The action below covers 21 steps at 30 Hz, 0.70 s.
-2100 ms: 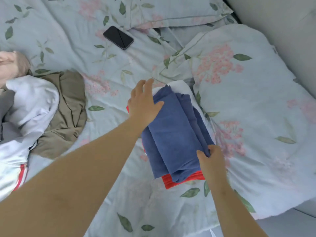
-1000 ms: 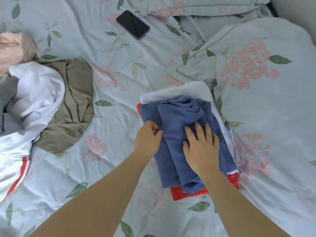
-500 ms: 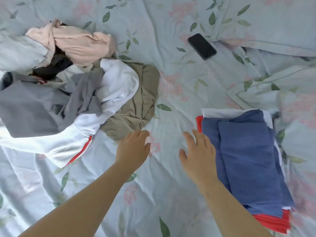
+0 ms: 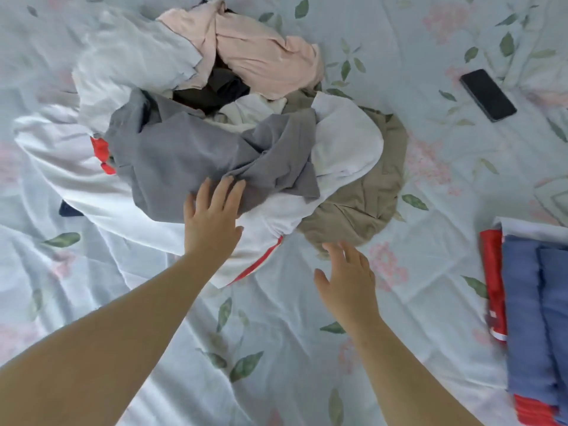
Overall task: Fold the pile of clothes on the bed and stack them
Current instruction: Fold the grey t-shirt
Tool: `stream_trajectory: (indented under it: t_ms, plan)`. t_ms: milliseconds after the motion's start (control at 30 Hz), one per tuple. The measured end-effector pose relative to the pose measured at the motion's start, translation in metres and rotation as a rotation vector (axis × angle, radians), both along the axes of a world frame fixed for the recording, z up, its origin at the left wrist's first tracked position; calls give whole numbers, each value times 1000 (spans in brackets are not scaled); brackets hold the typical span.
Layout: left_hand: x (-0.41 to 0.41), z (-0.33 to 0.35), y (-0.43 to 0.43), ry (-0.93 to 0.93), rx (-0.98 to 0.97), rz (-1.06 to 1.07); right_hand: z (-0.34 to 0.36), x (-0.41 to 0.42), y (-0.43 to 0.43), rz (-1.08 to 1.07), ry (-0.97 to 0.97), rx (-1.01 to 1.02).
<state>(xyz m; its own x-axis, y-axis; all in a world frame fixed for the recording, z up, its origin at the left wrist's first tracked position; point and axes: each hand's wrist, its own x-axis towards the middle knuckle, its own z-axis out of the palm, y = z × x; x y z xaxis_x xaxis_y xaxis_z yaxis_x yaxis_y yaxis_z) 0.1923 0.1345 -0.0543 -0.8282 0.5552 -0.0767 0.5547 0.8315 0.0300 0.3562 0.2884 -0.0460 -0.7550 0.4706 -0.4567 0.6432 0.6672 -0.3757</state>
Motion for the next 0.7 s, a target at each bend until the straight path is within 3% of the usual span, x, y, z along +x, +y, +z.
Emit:
stream_trajectory:
  t_ms: [67,233,467,700]
  plan:
    - [-17,0,-7,5,81,6,3,-5,-11,-19,-6,-19]
    - [-43,18,-16,-288,336,317,27,-4,-24,-106,17,-73]
    - [-24,118,-33,-579,556,219,96,8,-36,-236,170,-209]
    - [50,221,-18,-653,709,61,163,27,-34,-141,383,-338]
